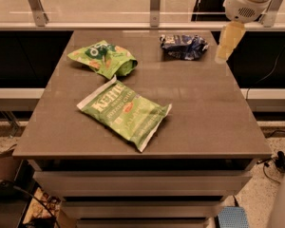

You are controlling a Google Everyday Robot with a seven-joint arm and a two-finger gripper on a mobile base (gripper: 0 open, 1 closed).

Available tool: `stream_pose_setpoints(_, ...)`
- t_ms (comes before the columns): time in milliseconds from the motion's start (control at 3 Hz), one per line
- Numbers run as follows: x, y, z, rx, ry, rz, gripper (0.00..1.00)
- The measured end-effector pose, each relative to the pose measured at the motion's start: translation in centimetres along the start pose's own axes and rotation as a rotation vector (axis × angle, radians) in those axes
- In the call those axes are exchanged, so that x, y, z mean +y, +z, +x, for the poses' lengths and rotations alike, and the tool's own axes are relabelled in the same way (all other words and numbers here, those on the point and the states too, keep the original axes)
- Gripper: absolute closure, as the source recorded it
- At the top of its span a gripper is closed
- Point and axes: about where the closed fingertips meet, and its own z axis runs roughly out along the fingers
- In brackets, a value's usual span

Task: Pick blue chip bag

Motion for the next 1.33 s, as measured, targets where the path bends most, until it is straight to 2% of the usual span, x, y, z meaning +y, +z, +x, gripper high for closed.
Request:
stream_pose_setpoints(667, -0.2, 4.8, 0.0, 0.069, 0.049, -0.134, 0.00)
stream_pose_setpoints(1333, -0.5, 5.8, -0.8, 0.044, 0.036, -0.121, 0.00)
